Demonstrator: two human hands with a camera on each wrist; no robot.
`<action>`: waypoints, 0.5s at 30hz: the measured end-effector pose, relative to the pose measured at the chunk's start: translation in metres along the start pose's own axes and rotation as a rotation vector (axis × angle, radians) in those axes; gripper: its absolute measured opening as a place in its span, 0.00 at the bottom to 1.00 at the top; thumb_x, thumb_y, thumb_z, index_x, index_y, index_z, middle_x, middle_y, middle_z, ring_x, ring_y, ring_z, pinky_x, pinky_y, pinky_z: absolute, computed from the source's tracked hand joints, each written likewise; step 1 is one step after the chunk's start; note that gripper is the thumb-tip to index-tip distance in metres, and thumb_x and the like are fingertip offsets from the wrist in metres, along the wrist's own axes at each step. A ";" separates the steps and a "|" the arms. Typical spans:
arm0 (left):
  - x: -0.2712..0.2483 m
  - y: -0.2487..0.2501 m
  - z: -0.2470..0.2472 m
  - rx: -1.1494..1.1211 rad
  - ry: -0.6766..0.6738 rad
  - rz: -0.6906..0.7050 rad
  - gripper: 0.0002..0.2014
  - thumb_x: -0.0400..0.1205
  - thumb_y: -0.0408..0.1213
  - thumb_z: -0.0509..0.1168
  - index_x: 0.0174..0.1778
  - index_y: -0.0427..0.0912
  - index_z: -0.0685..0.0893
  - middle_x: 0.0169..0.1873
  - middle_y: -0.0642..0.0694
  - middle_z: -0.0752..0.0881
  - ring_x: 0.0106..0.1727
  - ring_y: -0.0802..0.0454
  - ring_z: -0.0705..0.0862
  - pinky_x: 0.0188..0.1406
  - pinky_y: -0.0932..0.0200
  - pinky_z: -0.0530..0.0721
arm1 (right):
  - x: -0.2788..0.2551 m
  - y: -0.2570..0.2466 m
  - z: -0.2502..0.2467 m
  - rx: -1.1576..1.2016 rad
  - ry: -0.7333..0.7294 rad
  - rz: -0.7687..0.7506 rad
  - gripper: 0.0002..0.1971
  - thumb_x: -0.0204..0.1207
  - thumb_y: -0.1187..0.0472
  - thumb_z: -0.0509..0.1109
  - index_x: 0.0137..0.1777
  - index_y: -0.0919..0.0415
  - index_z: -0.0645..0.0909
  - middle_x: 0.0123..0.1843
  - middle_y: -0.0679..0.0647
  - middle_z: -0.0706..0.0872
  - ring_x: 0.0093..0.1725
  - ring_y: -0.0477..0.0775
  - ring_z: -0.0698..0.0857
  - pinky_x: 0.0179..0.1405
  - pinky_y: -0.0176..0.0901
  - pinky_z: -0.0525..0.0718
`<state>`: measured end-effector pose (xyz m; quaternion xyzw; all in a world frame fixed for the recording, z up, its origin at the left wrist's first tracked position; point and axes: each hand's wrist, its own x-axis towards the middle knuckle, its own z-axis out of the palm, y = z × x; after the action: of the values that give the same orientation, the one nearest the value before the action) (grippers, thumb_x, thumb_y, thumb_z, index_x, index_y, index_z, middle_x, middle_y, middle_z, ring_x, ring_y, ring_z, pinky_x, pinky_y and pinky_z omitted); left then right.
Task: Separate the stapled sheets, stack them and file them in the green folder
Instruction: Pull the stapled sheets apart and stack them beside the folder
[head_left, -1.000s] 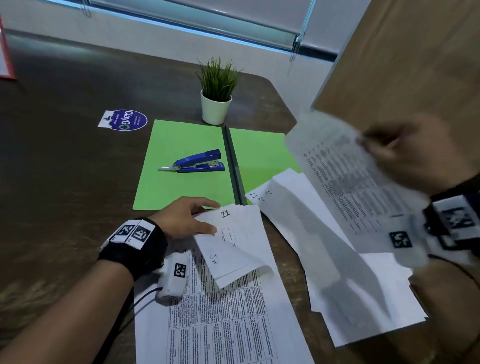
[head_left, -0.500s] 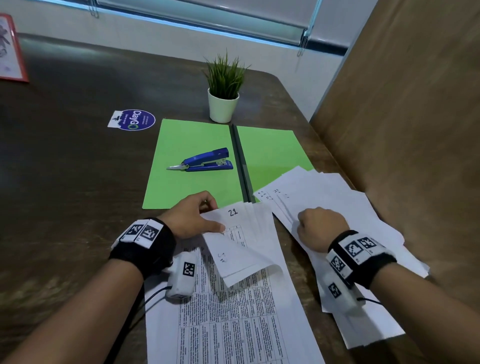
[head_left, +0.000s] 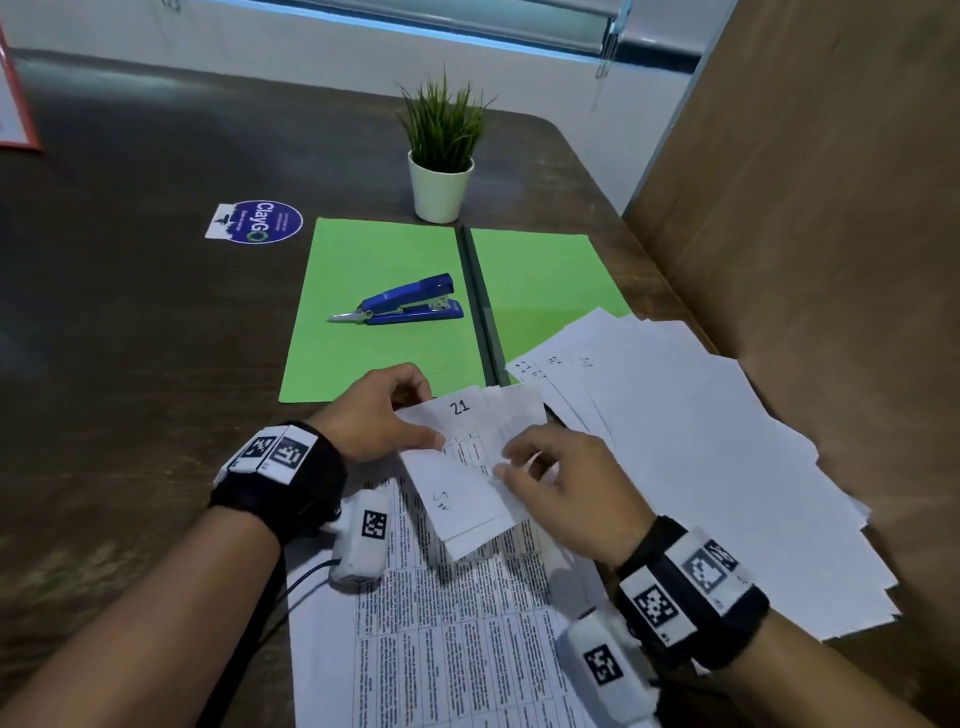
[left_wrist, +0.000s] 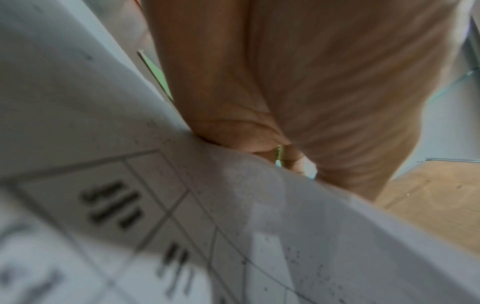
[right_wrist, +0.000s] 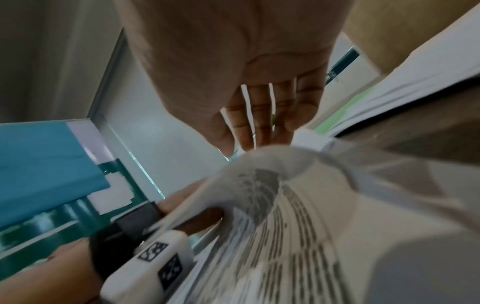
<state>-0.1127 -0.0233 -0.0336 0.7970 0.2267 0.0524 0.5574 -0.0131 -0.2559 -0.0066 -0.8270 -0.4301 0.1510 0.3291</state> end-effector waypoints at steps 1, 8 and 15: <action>0.000 -0.001 0.000 -0.003 0.004 0.005 0.20 0.67 0.30 0.85 0.43 0.44 0.79 0.45 0.41 0.92 0.48 0.39 0.91 0.50 0.36 0.90 | 0.000 0.002 0.005 -0.012 0.011 -0.003 0.10 0.76 0.47 0.73 0.54 0.48 0.86 0.46 0.42 0.86 0.43 0.42 0.85 0.48 0.49 0.87; -0.003 -0.002 -0.002 -0.063 -0.022 -0.026 0.13 0.64 0.36 0.86 0.34 0.46 0.87 0.43 0.39 0.93 0.45 0.38 0.90 0.54 0.37 0.87 | 0.001 0.025 0.017 0.123 -0.013 0.076 0.24 0.69 0.40 0.74 0.65 0.40 0.79 0.56 0.36 0.84 0.51 0.39 0.85 0.54 0.49 0.88; -0.004 0.002 0.002 -0.095 -0.014 -0.039 0.12 0.69 0.27 0.82 0.45 0.34 0.90 0.43 0.39 0.94 0.43 0.44 0.91 0.51 0.46 0.90 | 0.000 0.040 0.019 0.260 -0.048 0.040 0.16 0.73 0.48 0.78 0.60 0.33 0.84 0.51 0.38 0.87 0.51 0.42 0.86 0.53 0.44 0.87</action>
<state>-0.1152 -0.0278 -0.0316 0.7654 0.2357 0.0466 0.5970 0.0012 -0.2643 -0.0479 -0.7819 -0.3982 0.2316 0.4200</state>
